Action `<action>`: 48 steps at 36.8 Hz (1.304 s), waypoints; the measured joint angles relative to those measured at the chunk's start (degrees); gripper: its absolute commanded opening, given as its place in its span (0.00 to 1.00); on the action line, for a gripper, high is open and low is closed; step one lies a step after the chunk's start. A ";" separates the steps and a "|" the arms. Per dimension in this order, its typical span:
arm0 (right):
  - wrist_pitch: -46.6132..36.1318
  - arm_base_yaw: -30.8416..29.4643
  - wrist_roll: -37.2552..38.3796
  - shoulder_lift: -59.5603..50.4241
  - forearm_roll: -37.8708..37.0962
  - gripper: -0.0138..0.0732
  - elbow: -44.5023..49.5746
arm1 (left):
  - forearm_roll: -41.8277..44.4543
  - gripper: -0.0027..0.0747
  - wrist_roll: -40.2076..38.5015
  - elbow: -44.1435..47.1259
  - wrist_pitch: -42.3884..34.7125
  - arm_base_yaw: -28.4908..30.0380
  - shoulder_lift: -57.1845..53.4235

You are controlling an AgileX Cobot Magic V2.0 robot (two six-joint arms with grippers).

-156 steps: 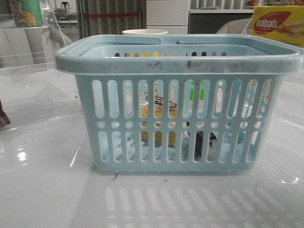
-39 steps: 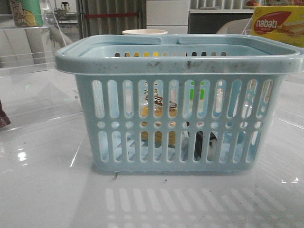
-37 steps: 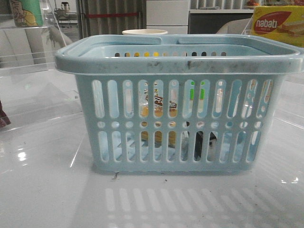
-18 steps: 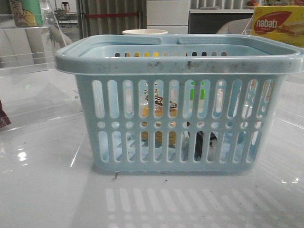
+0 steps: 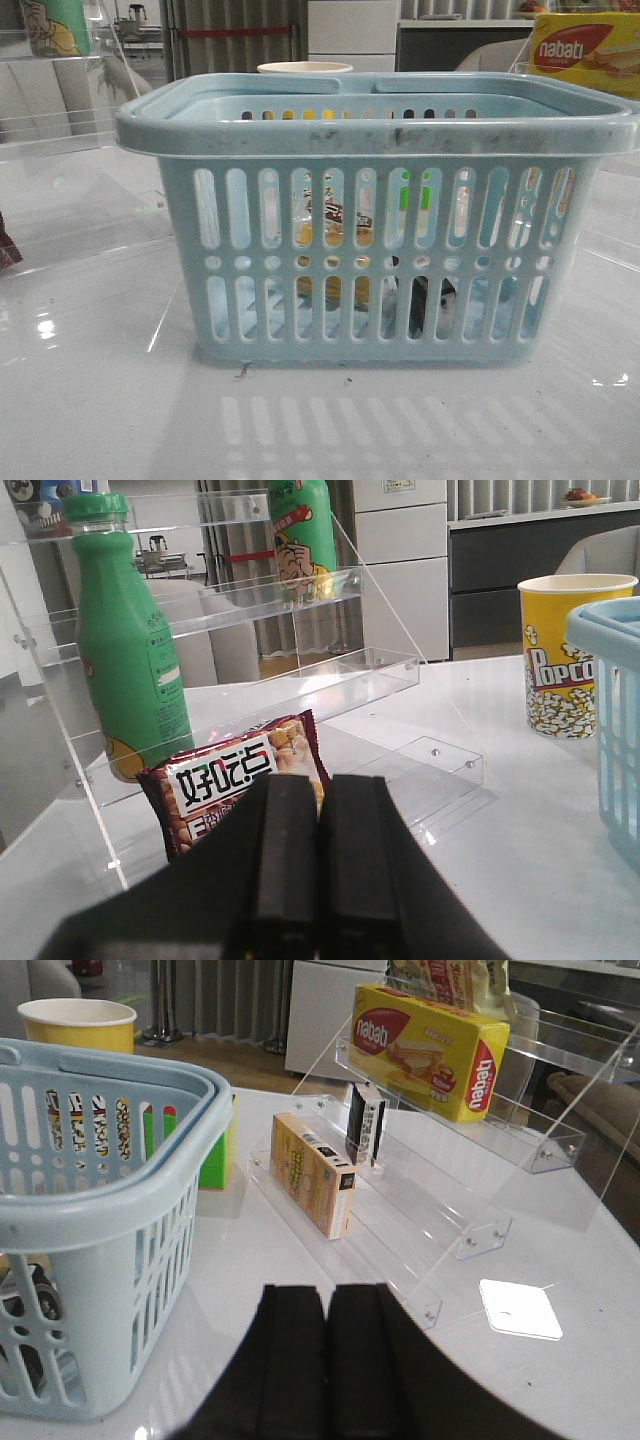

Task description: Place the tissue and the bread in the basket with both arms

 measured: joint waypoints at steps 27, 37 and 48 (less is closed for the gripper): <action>-10.82 -0.48 0.00 -5.85 0.95 0.22 10.44 | 0.00 0.15 0.00 0.00 -0.15 0.00 0.00; -10.82 -0.48 0.00 -5.85 3.50 0.22 10.44 | 0.00 0.15 0.00 0.00 -0.15 0.00 0.00; -10.82 -0.48 0.12 -5.85 3.85 0.22 10.44 | 0.00 0.15 0.00 0.00 -0.15 0.00 0.00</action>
